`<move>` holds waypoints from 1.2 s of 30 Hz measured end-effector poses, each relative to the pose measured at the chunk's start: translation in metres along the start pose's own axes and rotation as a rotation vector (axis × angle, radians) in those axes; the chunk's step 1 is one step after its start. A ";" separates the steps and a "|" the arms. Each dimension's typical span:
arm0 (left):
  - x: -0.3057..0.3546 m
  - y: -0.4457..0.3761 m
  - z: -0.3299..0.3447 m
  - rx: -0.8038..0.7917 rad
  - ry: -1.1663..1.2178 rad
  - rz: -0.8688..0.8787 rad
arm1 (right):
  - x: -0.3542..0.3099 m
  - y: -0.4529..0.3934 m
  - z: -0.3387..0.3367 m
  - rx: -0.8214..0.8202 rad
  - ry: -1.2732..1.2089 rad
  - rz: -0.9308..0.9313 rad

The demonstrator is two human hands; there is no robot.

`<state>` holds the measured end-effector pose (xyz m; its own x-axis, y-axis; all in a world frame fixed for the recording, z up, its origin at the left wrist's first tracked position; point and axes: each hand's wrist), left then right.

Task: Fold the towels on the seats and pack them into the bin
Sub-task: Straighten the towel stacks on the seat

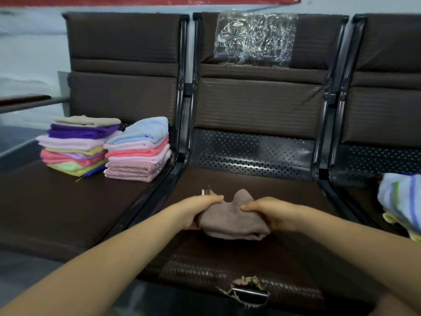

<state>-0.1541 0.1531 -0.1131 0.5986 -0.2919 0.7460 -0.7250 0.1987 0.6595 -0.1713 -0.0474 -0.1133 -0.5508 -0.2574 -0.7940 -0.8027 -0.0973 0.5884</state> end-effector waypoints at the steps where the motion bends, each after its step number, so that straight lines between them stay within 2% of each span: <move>1: 0.000 -0.001 0.000 -0.016 0.047 0.028 | -0.001 0.001 0.003 0.015 -0.082 -0.021; 5: 0.003 -0.007 -0.003 0.141 0.116 0.252 | -0.004 0.007 0.015 0.039 -0.246 -0.066; 8: 0.004 -0.008 -0.016 0.189 0.023 0.289 | -0.006 0.008 0.029 0.069 -0.115 -0.118; 12: 0.010 0.003 -0.047 0.016 0.021 0.191 | -0.035 -0.005 0.047 0.139 0.057 -0.166; 15: 0.029 0.010 -0.093 -0.030 0.101 0.263 | -0.082 -0.037 0.066 0.185 0.019 -0.307; 18: 0.057 0.001 -0.155 0.165 0.107 0.373 | -0.142 -0.083 0.095 0.220 -0.007 -0.420; 21: 0.096 -0.027 -0.226 0.444 0.060 0.589 | -0.206 -0.135 0.133 0.223 -0.104 -0.557; 23: 0.121 -0.049 -0.270 0.734 -0.053 0.703 | -0.240 -0.168 0.156 0.203 -0.167 -0.610; 25: 0.132 -0.072 -0.306 0.993 -0.228 0.693 | -0.261 -0.202 0.176 0.169 -0.176 -0.619; 26: 0.132 -0.084 -0.317 1.077 -0.396 0.649 | -0.266 -0.218 0.184 0.154 -0.132 -0.608; 28: 0.120 -0.111 -0.322 1.060 -0.748 0.536 | -0.260 -0.241 0.195 0.126 0.024 -0.571; 30: 0.103 -0.137 -0.314 0.958 -0.919 0.470 | -0.244 -0.251 0.193 0.112 0.128 -0.581; 33: 0.097 -0.146 -0.302 1.005 -0.921 0.448 | -0.220 -0.241 0.165 0.165 0.114 -0.627; 36: 0.105 -0.118 -0.277 1.095 -0.869 0.430 | -0.191 -0.214 0.116 0.256 0.122 -0.578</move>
<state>0.0888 0.3579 -0.0869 0.1719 -0.9345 0.3119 -0.9194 -0.2658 -0.2899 0.0788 0.1339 -0.1056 0.0047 -0.3411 -0.9400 -0.9997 -0.0247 0.0040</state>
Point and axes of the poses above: each hand's wrist, its own y-axis away from the middle knuckle, its own z-axis out of the palm, x = y × z, and after that the axes turned 6 degrees about -y, right-handed
